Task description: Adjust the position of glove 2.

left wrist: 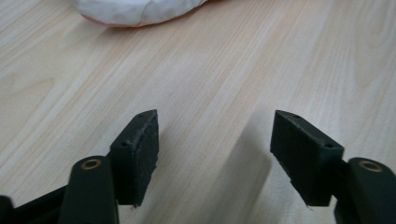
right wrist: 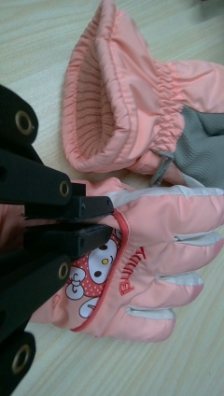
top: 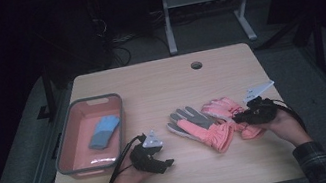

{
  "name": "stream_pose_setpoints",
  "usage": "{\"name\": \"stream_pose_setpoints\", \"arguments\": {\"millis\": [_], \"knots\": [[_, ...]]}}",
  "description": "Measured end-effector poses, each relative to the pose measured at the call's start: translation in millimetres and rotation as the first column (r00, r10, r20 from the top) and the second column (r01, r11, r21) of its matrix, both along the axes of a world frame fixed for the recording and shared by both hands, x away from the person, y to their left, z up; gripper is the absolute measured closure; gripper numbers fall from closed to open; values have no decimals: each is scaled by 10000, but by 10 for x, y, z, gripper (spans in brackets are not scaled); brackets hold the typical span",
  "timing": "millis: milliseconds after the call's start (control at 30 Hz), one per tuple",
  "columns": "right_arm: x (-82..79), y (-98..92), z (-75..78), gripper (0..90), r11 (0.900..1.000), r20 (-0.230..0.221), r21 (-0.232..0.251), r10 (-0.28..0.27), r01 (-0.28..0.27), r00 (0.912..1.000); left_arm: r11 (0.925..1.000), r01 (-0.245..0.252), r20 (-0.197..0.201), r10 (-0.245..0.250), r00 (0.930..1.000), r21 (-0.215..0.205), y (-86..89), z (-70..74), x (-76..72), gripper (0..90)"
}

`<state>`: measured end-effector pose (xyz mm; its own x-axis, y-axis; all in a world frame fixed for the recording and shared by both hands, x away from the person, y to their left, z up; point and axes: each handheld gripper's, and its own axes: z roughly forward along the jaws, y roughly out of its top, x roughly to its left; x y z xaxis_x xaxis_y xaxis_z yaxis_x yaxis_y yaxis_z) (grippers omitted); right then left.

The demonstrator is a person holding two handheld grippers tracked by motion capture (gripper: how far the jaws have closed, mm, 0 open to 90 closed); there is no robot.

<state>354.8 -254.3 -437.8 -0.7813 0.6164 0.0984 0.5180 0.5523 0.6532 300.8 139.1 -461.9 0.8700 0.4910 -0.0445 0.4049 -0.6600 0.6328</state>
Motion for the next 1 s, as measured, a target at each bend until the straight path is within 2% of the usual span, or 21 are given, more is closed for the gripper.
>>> {"name": "stream_pose_setpoints", "arguments": {"millis": [133, 200, 300, 400, 733, 833, 967, 1000], "knots": [[8, -44, 49, 872, 9996, 18, 210, -206, 205, 9998, 9998, -10, 208, 6, 9998, 192, -1, -16, 1, 258], [14, -85, 95, 877, 9981, 69, 442, -427, 424, 9991, 9999, 31, 269, -34, 9996, 143, -2, -29, 4, 212], [11, -111, 139, 879, 9960, 75, 673, -587, 581, 9982, 9999, 85, 380, -90, 9992, 138, 0, -46, 3, 187], [-4, -140, 247, 880, 9928, 231, 956, -751, 725, 9969, 10000, 91, 442, -92, 9990, 22, 13, -62, 5, 160], [-16, -94, 517, 880, 9899, 550, 1156, -884, 816, 9946, 9991, 207, 653, -183, 9977, -357, 55, -106, 7, 133], [-41, 2, 654, 880, 9914, 627, 1111, -768, 695, 9951, 9990, 219, 712, -191, 9973, -385, 62, -109, 7, 131], [-58, 84, 726, 880, 9934, 700, 1009, -620, 548, 9956, 9990, 256, 738, -229, 9970, -356, 68, -111, 8, 129], [-64, 112, 743, 880, 9941, 664, 942, -602, 539, 9960, 9987, 211, 710, -179, 9973, -454, 64, -114, 4, 129]]}}
